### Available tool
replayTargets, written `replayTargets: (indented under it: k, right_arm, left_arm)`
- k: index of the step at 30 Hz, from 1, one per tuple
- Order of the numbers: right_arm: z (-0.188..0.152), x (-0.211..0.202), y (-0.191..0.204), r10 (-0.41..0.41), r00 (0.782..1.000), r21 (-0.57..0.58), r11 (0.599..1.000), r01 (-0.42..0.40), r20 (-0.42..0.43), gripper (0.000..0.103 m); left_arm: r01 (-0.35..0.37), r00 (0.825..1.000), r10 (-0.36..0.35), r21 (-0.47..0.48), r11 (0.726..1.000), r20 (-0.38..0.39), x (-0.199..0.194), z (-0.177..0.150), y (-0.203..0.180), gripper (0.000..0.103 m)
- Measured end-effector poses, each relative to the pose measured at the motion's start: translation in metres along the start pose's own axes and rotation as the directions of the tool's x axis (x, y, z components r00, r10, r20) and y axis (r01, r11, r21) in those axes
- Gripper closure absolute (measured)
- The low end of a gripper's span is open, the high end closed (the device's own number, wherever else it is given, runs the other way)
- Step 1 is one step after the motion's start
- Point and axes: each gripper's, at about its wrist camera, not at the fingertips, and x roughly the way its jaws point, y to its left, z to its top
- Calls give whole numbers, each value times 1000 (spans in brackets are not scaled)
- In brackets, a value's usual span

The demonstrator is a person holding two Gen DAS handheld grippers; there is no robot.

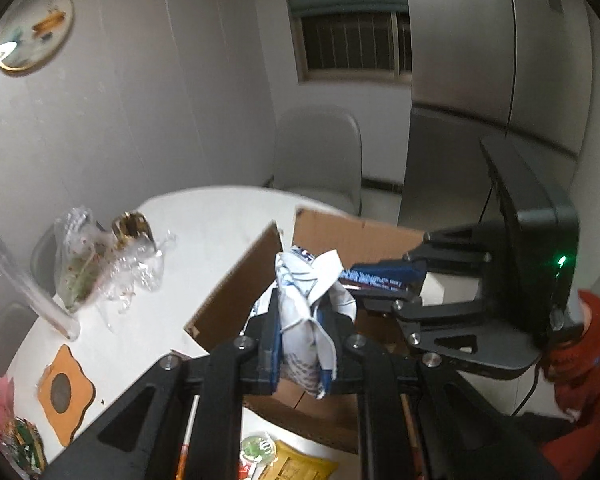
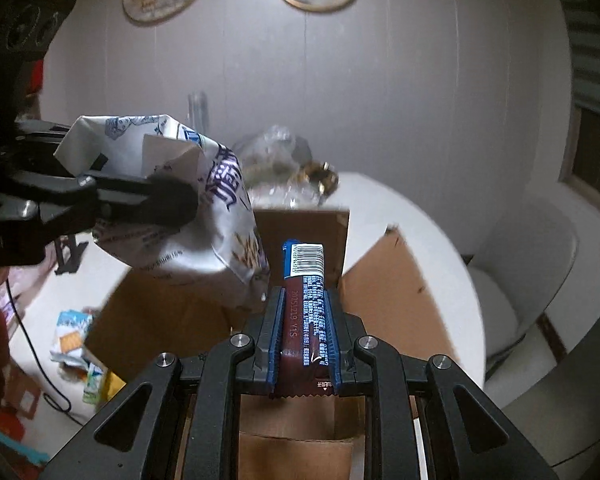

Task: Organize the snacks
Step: 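Carry both snacks into the cardboard box with both tools, then release both snacks into the box and withdraw both tools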

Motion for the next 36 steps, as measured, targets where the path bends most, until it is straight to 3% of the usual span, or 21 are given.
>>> replayTargets:
  k: [6,10,16,20,26,27,29,36]
  right_arm:
    - [-2,20,-4,20,996,-46,999,-24,-83,89]
    - [-3,36,-3,19,985,-73,997,-32,-173,89]
    - [-3,54,8,6,960,-132,990,-44,-278,88]
    - [-9,65,12,26,948,-121,990,-67,-318,88]
    - [-8,75,13,41,942,-103,992,-80,-332,88]
    - [-8,73,15,43,941,-104,991,-83,-335,87]
    - [-8,72,17,42,939,-107,991,-84,-342,85]
    - [0,58,21,33,949,-105,992,-69,-315,78]
  left_arm:
    - [8,991,-1,45,999,-137,37,-2,-2,90]
    - [-1,968,20,76,997,-249,63,-6,-5,90]
    - [0,940,37,109,994,-339,86,-17,-8,89]
    - [1,935,39,110,994,-353,90,-21,-8,85]
    - [-33,951,66,113,993,-304,74,-13,-7,82]
    - [-35,952,67,112,993,-299,70,-13,-7,80]
    - [-45,961,73,112,993,-267,61,-12,-6,58]
    - [-101,982,110,63,993,-155,20,-12,8,39]
